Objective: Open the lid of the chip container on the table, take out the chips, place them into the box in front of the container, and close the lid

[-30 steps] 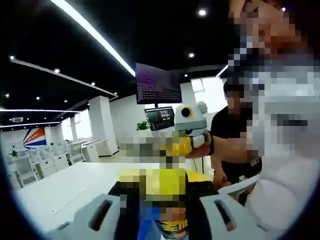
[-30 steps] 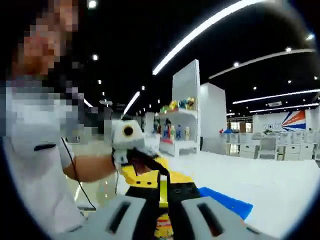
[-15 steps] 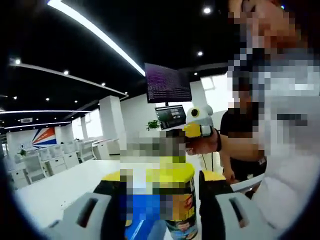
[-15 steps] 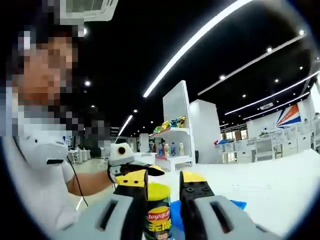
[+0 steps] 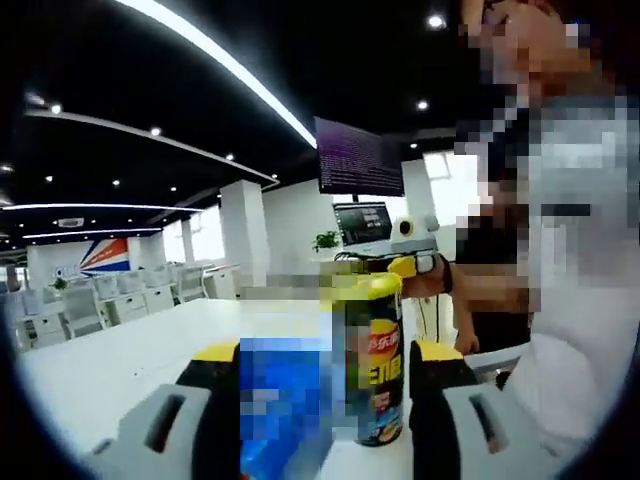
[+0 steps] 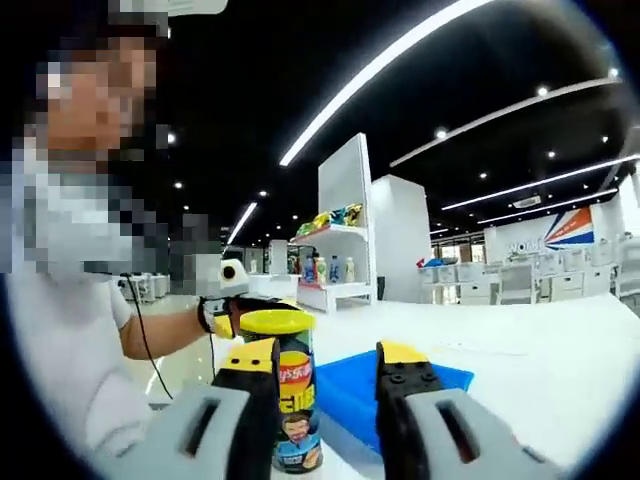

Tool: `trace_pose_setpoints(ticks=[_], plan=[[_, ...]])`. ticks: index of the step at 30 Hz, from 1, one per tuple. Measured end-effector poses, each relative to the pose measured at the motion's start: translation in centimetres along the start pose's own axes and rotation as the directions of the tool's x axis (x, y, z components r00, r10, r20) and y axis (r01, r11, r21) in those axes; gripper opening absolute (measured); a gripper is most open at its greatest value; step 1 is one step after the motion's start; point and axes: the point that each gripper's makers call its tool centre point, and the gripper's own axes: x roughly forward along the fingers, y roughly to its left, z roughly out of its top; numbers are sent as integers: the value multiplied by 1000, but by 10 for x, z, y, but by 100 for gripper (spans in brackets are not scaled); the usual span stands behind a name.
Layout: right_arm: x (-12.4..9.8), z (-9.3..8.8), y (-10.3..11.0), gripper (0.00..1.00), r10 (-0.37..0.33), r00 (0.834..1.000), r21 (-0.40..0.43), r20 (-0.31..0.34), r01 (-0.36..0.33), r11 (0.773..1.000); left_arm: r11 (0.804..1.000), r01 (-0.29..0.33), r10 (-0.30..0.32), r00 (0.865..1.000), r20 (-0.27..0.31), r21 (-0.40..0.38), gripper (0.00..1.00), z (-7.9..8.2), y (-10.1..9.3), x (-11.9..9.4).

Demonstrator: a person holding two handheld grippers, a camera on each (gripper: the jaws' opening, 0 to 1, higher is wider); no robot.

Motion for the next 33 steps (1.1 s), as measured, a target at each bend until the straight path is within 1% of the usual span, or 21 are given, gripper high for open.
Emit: trace_pose_setpoints(ticks=[2, 4, 5, 6, 8, 9, 10, 11, 12, 13, 14, 16, 17, 20, 22, 24, 25, 27, 29, 31, 33], plan=[[-1, -12, -13, 45, -58, 998, -27, -33, 57, 998, 997, -75, 74, 997, -12, -25, 68, -8, 18, -10], [-2, -24, -27, 46, -126, 991, -103, -51, 121, 987, 988, -144, 143, 989, -21, -47, 69, -18, 35, -18], [-2, -29, -29, 46, -135, 989, -115, -58, 128, 985, 984, -168, 167, 986, -18, -62, 69, -22, 40, -20], [-1, -35, -30, 47, -137, 988, -109, -73, 129, 986, 979, -194, 192, 981, -32, -69, 69, -28, 46, -22], [0, -48, -35, 54, -143, 984, -83, -107, 135, 987, 972, -229, 226, 972, -72, -48, 72, -45, 53, -23], [1, -55, -41, 59, -163, 979, -85, -125, 154, 984, 964, -263, 257, 959, -117, -30, 76, -57, 59, -23], [2, -60, -43, 63, -167, 977, -92, -134, 155, 984, 965, -262, 257, 957, -134, -23, 79, -64, 59, -20], [2, -67, -46, 62, -166, 976, -111, -143, 151, 982, 965, -260, 255, 956, -143, -19, 81, -71, 58, -16], [3, -72, -50, 61, -172, 973, -109, -157, 156, 982, 964, -264, 259, 954, -153, -14, 83, -76, 59, -14], [3, -81, -55, 61, -188, 964, -100, -188, 172, 980, 963, -269, 264, 951, -161, -9, 84, -81, 60, -12], [3, -86, -58, 62, -195, 960, -106, -199, 177, 978, 960, -280, 274, 945, -178, -7, 84, -90, 62, -10], [6, -95, -62, 63, -205, 955, -126, -215, 181, 975, 955, -293, 282, 941, -184, -36, 84, -99, 65, -8], [8, -99, -62, 64, -203, 954, -125, -223, 179, 976, 948, -309, 291, 938, -188, -71, 83, -104, 67, -6], [15, -110, -62, 67, -195, 949, -107, -246, 173, 979, 942, -326, 306, 931, -200, -76, 83, -114, 73, 0], [21, -120, -63, 71, -202, 940, -106, -276, 179, 978, 933, -349, 323, 919, -226, -87, 87, -121, 77, 6], [24, -130, -68, 71, -221, 924, -105, -313, 197, 975, 930, -358, 330, 912, -243, -81, 87, -126, 77, 13], [28, -132, -69, 71, -222, 924, -106, -312, 198, 974, 933, -353, 327, 912, -247, -66, 86, -129, 76, 15], [31, -135, -69, 72, -213, 926, -87, -313, 195, 977, 937, -342, 315, 914, -256, -69, 83, -132, 74, 19], [35, -140, -73, 72, -196, 927, -73, -320, 183, 980, 941, -331, 304, 917, -258, -70, 84, -135, 73, 23], [39, -143, -69, 72, -181, 927, -78, -329, 165, 983, 935, -348, 317, 911, -265, -77, 82, -138, 77, 23], [44, -146, -65, 72, -167, 928, -65, -333, 154, 986, 930, -353, 321, 915, -246, -99, 79, -136, 79, 25]])
